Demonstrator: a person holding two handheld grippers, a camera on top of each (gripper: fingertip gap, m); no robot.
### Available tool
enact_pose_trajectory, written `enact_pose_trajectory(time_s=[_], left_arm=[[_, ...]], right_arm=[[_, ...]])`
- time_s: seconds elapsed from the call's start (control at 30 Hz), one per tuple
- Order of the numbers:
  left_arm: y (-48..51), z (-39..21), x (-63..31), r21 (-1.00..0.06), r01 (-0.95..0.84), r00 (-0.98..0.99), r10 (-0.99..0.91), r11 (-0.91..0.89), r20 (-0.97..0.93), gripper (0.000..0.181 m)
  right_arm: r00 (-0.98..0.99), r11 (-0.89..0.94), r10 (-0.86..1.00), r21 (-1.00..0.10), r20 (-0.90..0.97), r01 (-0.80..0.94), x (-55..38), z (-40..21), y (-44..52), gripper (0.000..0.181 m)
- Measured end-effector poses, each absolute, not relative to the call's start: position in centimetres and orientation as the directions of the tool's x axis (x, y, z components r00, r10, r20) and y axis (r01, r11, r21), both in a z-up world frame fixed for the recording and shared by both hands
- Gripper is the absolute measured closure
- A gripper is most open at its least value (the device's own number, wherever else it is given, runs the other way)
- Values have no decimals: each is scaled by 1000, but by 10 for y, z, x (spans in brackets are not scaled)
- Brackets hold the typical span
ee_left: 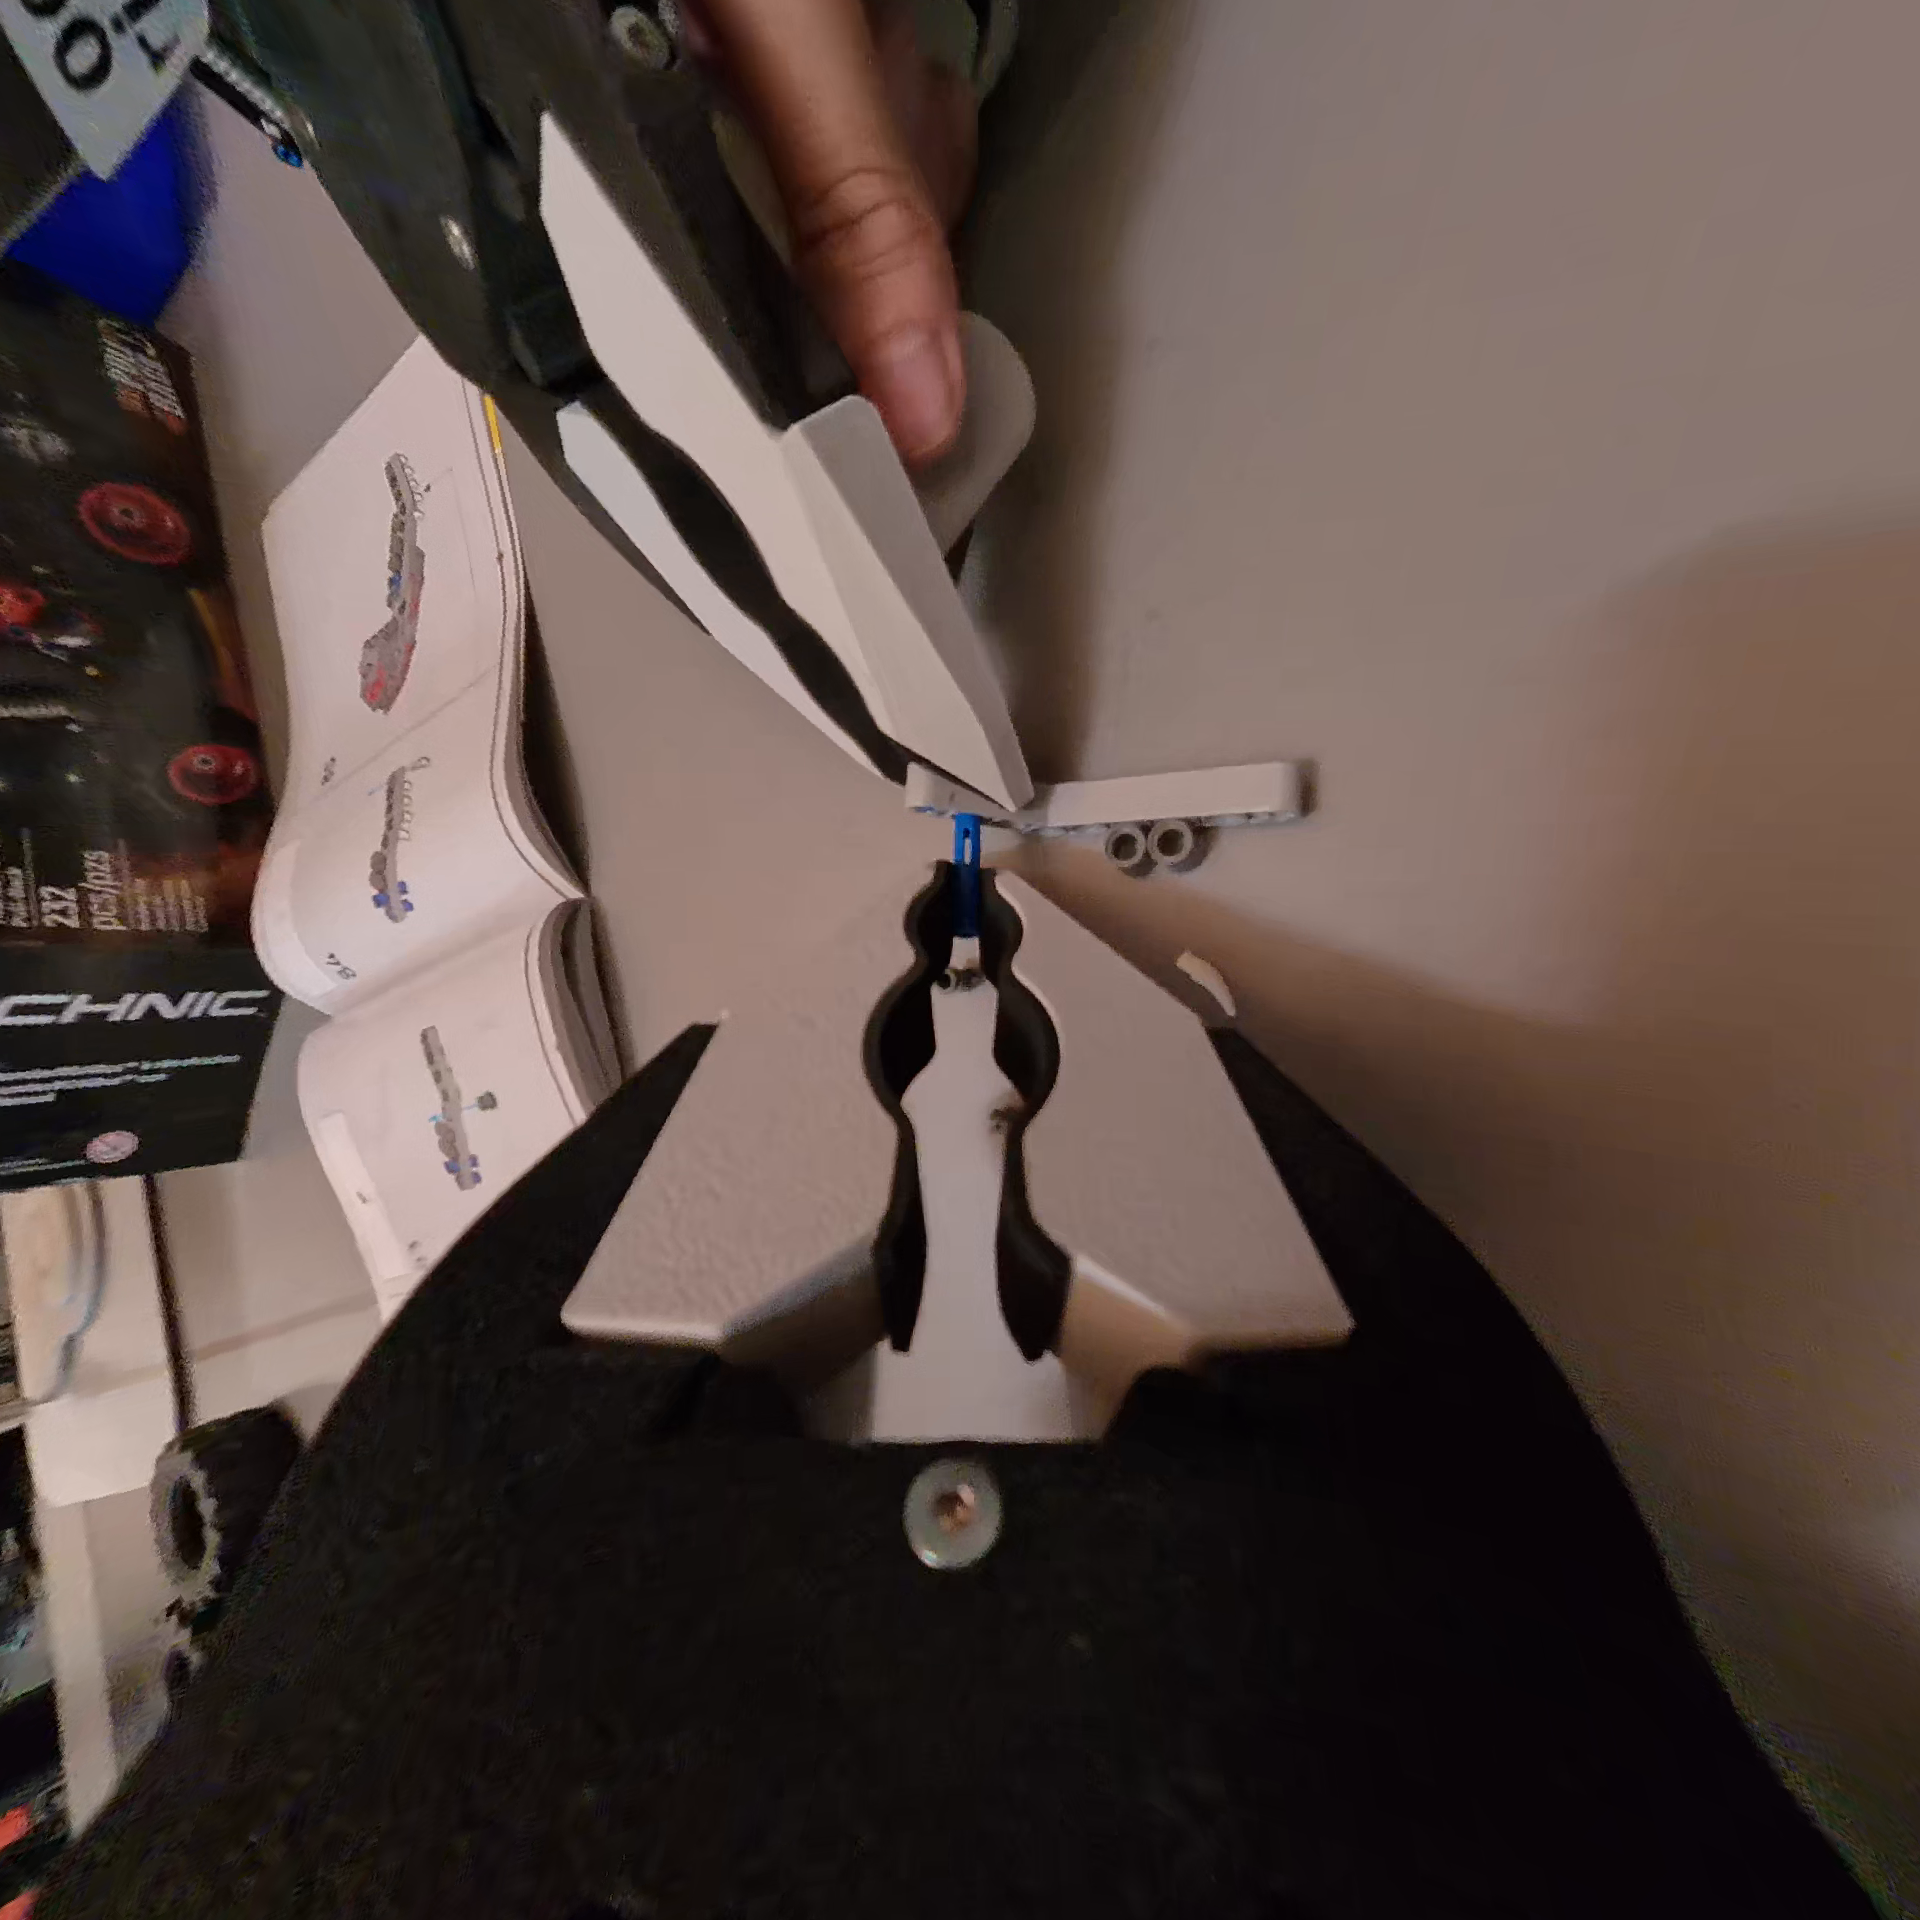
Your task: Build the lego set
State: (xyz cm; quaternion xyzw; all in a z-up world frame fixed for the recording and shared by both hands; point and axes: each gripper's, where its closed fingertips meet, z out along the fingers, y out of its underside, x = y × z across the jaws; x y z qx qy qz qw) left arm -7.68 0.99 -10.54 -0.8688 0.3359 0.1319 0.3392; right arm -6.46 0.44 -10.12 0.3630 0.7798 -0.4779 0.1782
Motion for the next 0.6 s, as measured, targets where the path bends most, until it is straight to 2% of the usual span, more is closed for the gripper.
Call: enact_pose_trajectory(time_s=[0.17, 0.27, 0.43, 0.6], left_arm=[[12, -101, -71, -602, -584, 807, -469, -544, -359, 180], [12, -101, -72, -563, -633, 772, -483, -531, -412, 180], [10, -102, -70, -707, -457, 862, -466, -540, -201, 180], [7, -102, -63, -779, -329, 875, -483, -533, -39, 180]], right_arm=[[-661, 283, 378, -599, -648, 749, -64, -101, 4, 175], [-657, 289, 366, -591, -659, 753, -64, -102, 3, 175], [-674, 304, 358, -601, -646, 739, -63, -102, 2, 175], [-692, 335, 331, -606, -641, 722, -59, -102, -1, 175]])
